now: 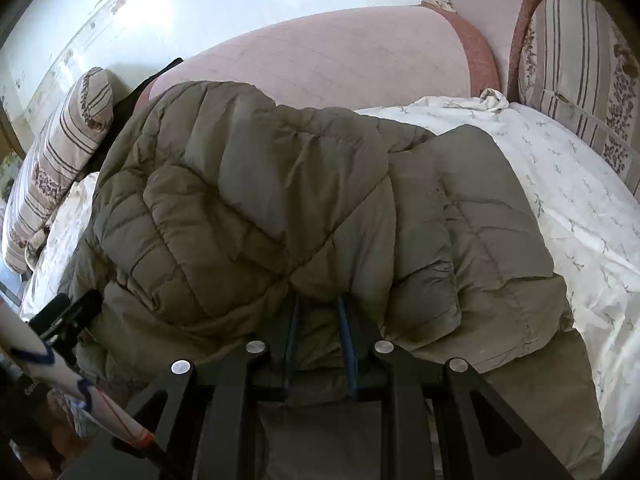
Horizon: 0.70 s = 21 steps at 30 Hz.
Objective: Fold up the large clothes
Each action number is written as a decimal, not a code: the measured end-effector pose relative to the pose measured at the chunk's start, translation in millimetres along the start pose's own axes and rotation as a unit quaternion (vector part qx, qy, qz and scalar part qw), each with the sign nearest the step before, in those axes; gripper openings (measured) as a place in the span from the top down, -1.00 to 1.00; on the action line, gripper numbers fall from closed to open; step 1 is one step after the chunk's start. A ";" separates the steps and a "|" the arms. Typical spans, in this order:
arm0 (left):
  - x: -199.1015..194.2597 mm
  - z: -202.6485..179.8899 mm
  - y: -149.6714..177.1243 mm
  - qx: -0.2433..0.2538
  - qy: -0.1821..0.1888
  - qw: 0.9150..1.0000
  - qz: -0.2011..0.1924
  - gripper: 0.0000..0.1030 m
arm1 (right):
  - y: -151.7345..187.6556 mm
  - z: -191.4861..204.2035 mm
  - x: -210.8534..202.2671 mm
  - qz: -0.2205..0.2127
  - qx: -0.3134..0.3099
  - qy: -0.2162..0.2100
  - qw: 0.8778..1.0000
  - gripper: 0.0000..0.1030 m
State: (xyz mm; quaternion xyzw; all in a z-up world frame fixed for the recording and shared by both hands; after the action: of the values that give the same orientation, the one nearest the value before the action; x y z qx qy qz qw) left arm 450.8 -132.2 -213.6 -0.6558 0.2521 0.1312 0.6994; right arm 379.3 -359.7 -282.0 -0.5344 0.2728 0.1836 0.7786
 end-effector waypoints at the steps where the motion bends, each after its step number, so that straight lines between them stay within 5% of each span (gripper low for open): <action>1: -3.0 -0.5 -2.6 0.000 0.001 1.000 -0.006 -0.61 | -0.3 -0.3 -0.8 0.000 0.002 -0.002 1.000 0.58; 8: -19.6 -12.3 -14.1 0.014 0.014 0.999 -0.040 -0.61 | 1.5 1.0 -1.6 0.000 -0.003 0.003 1.000 0.58; 21: 4.5 -19.5 8.8 0.044 0.002 0.999 0.005 -0.61 | -2.8 6.6 -7.7 -0.006 -0.004 0.004 1.000 0.58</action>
State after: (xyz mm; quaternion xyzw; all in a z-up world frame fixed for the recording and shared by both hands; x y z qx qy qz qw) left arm 446.5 -151.2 -223.7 -0.6236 0.2623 0.1221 0.7263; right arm 376.3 -354.5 -273.4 -0.5399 0.2722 0.1780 0.7764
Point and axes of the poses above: each gripper's, at about its wrist camera, not at the fingertips, and x roughly the way its jaws point, z to its left, y to its underside, the point moved 10 cm from there along x, roughly the way its jaws point, and after that the axes turned 6 degrees about -z, right-handed, at the moved point
